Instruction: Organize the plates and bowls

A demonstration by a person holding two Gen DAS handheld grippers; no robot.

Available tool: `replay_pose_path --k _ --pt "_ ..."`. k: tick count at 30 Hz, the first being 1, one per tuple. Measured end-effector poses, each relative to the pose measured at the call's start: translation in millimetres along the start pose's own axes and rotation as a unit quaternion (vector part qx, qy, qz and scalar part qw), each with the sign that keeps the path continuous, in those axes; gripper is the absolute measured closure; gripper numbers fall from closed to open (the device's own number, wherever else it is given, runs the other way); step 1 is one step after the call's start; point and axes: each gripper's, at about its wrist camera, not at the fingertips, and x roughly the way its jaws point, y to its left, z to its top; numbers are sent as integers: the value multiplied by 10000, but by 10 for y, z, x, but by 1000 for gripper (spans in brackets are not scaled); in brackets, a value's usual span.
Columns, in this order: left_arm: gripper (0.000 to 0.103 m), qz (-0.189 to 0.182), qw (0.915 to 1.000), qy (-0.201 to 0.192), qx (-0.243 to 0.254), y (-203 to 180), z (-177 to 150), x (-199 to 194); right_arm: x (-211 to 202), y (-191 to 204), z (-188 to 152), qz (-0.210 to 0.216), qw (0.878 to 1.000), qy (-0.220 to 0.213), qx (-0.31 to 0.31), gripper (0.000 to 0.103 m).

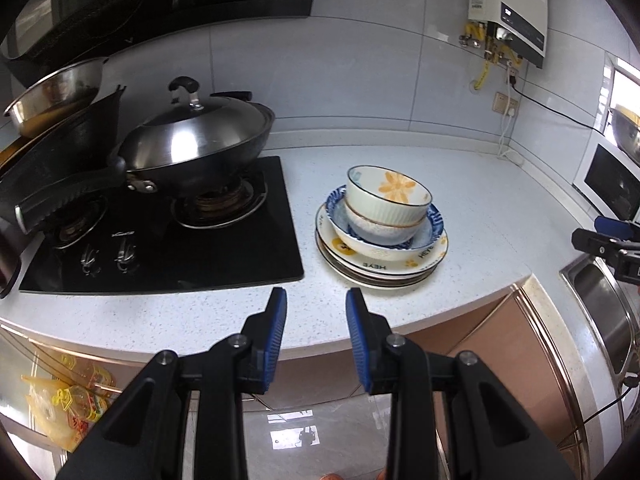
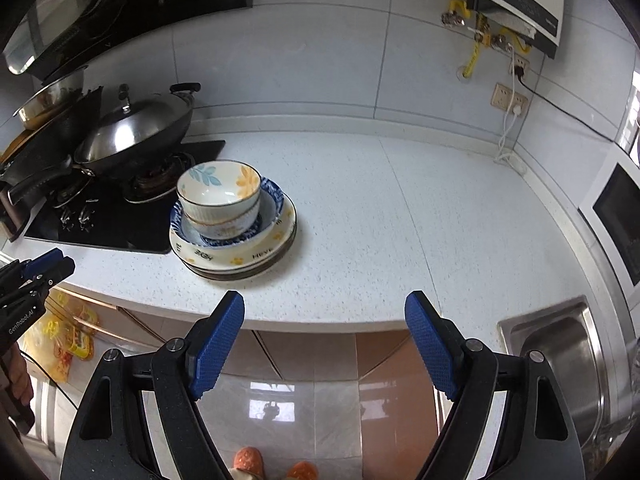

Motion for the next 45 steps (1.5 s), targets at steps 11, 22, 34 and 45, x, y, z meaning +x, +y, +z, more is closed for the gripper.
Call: replay_pose_path --k 11,22,34,45 --pt "74 660 9970 -270 -305 -162 -11 -437 -257 -120 179 448 9947 -838 -401 24" --pt "74 1127 9929 -98 -381 -404 -65 -563 6 -540 113 1125 9903 -682 448 24" --pt "74 914 9948 -114 -433 -55 -54 -591 -48 -349 189 1172 9852 -799 963 24" --pt "74 589 9962 37 -634 543 -234 -524 -81 115 97 1107 9850 -614 1176 24"
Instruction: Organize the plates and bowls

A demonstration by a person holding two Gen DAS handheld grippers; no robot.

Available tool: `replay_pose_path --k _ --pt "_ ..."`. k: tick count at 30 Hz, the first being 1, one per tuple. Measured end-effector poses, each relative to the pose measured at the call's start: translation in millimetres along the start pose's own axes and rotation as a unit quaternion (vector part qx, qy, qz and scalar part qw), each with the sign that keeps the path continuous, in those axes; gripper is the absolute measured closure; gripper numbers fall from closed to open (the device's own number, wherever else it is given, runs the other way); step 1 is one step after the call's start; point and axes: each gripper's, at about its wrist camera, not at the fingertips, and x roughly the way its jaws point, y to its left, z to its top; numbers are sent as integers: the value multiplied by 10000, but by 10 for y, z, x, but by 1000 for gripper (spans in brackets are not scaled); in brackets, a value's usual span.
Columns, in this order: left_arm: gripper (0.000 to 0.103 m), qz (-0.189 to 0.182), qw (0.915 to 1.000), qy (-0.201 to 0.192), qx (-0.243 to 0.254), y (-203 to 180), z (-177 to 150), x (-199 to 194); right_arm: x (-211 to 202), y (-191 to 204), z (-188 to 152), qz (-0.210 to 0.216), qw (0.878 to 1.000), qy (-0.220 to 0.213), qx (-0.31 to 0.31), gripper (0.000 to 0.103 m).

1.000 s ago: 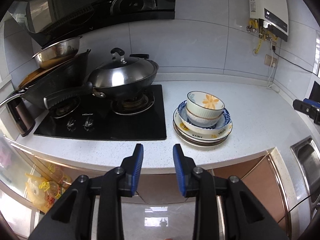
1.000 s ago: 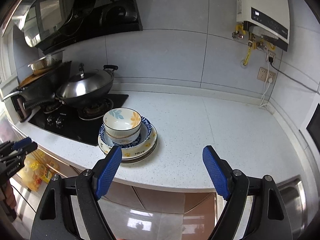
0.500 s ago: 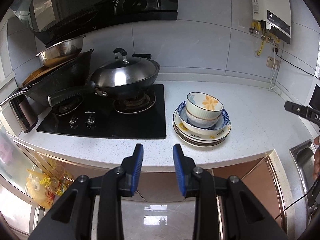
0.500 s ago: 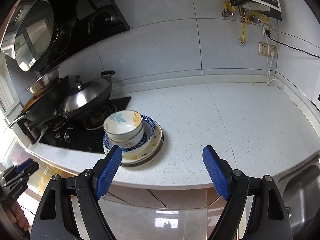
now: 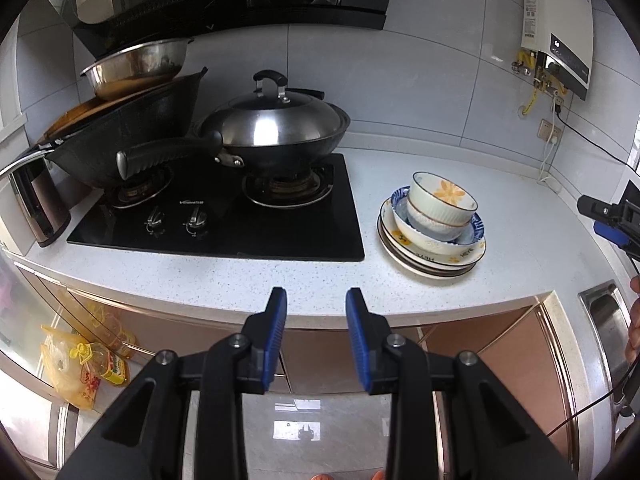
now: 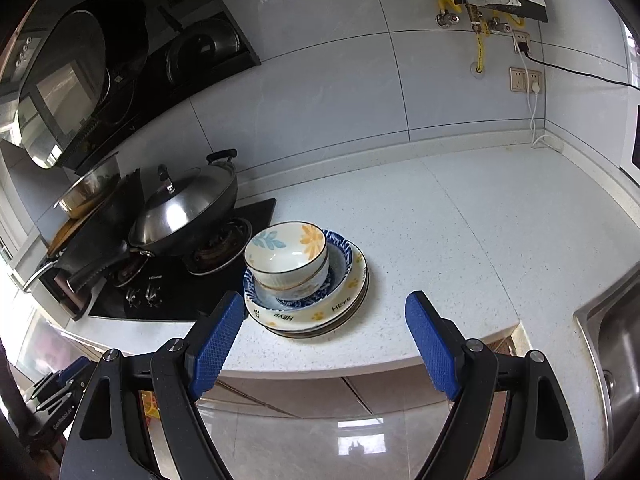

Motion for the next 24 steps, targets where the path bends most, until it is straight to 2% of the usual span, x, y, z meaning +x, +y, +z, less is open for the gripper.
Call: replay_pose_path --k 9,16,24 --pt "74 -294 9994 186 17 75 -79 224 13 107 -101 -391 9992 110 -42 24" --pt "74 -174 9997 -77 164 -85 -19 121 -56 74 -56 -389 9991 17 -137 24" --pt "74 -289 9992 -233 124 -249 112 42 -111 -62 -13 -363 9992 -31 -182 24"
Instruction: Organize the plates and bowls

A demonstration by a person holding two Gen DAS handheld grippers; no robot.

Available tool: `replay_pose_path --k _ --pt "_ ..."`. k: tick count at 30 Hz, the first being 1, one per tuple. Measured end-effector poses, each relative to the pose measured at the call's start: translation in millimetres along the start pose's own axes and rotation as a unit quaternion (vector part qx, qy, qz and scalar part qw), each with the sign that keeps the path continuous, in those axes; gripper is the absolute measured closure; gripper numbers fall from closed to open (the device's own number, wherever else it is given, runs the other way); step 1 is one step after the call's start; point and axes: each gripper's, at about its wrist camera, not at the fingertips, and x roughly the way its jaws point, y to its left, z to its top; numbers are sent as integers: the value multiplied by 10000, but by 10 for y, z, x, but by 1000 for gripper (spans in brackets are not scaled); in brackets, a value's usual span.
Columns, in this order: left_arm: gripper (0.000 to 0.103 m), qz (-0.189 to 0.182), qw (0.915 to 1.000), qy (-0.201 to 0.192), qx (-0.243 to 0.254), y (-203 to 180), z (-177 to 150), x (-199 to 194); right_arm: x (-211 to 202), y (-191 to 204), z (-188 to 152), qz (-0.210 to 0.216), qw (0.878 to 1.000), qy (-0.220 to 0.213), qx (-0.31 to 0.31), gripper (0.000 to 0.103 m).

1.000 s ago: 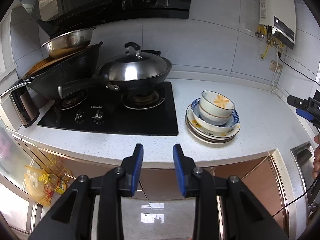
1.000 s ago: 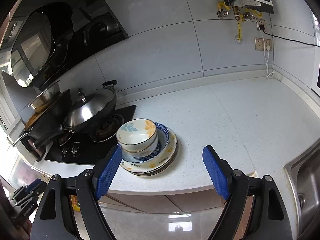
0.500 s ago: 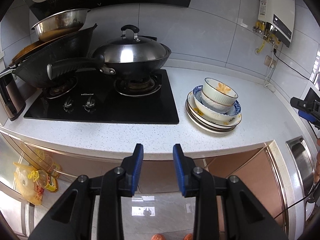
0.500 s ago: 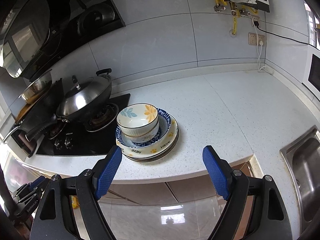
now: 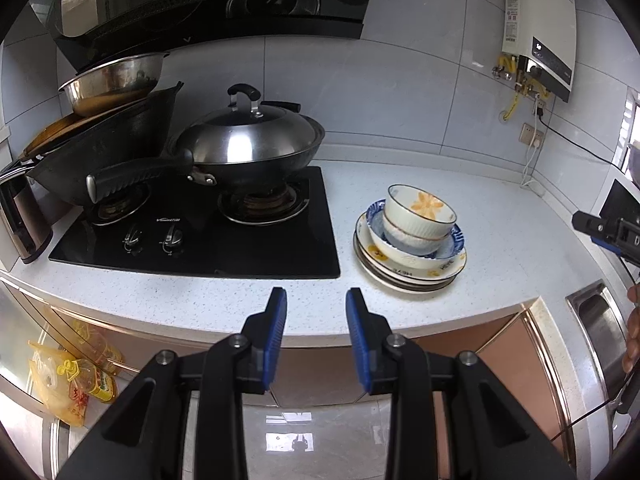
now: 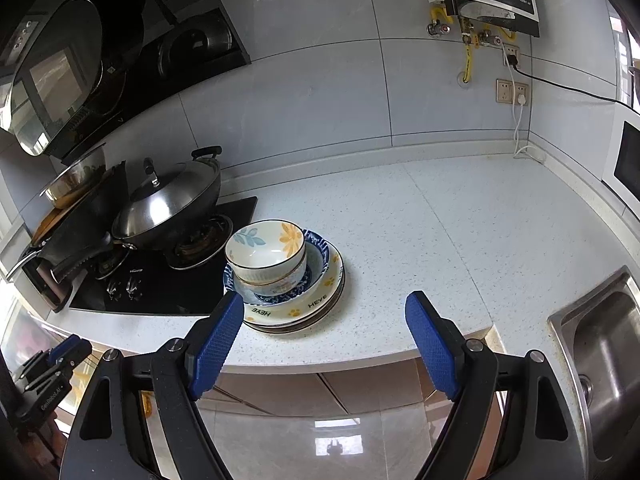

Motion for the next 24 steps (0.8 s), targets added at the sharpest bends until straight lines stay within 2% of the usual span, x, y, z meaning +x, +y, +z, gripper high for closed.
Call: replay_pose_path --k 10,14,20,24 --pt "73 -87 9999 46 -52 -272 61 14 2 -164 -42 -8 9999 108 -59 24" --pt "73 -16 9999 32 -145 -329 55 -2 -6 -175 -75 7 9998 143 -127 24" --pt "74 388 9985 -118 -357 -344 21 -96 7 -153 -121 41 9994 224 -257 24" --pt "74 362 9983 -144 -438 -346 27 -143 -8 -140 -142 43 9993 231 -297 24"
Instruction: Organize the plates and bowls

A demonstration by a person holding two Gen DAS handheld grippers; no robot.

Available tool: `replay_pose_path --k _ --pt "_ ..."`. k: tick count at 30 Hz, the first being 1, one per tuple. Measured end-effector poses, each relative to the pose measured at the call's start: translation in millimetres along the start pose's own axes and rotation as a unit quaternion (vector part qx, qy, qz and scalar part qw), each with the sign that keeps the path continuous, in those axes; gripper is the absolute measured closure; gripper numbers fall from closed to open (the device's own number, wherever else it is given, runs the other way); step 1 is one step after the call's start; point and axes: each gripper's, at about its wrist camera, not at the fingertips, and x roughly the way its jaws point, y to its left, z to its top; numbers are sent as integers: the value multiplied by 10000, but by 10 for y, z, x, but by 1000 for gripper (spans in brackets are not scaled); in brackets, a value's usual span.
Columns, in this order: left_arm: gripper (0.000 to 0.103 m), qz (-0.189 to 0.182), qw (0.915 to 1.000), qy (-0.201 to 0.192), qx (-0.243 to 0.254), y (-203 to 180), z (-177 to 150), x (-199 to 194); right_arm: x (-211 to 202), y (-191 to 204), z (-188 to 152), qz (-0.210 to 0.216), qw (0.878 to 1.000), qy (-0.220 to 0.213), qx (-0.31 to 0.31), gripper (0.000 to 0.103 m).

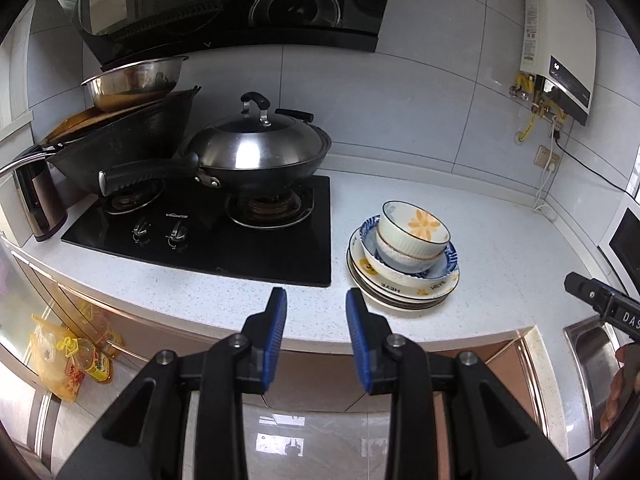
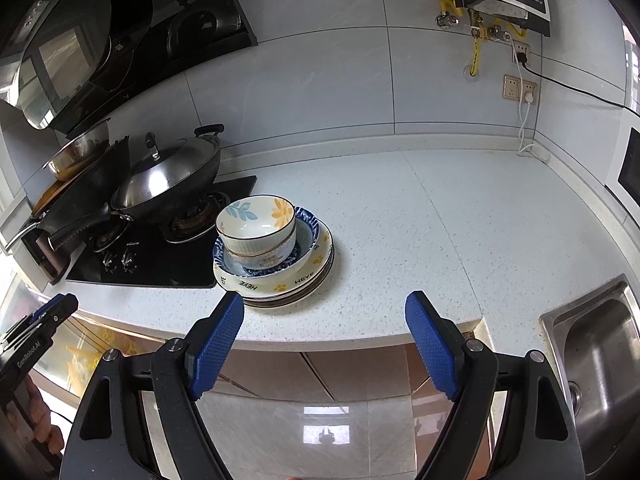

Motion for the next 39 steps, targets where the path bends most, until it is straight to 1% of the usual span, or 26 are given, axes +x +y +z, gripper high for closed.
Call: replay_pose_path --k 5,12,20,23,25,26,27,31,37,39 --pt "74 -6 9998 128 147 -85 11 11 -25 6 -20 2 10000 -16 13 24" --pt "74 -82 9991 94 395 -243 32 -6 -55 4 -28 -48 10000 -32 17 24" --pt "74 -267 9988 106 409 -332 43 10 -81 -69 -54 -132 9999 -24 100 24" --pt "73 -285 9985 121 446 -358 44 19 -85 -83 -62 -155 9998 -15 109 24" --pt "54 -254 9985 103 476 -370 40 14 -90 -90 -63 -161 9998 -17 118 24" --pt "36 -232 9985 76 486 -376 36 5 -96 -92 -63 -164 9998 -25 120 24" --pt "31 -252 9985 34 475 -374 35 -7 -97 -91 -59 -163 9998 -28 119 24" --pt "30 -289 9982 -21 527 -384 37 -32 -101 -91 -63 -168 9998 -26 113 24" --pt "30 -301 9975 58 637 -422 20 -16 -107 -91 -74 -165 9998 -29 120 24" --pt "22 -273 9975 91 641 -430 15 -5 -114 -101 -79 -168 9998 -35 126 24"
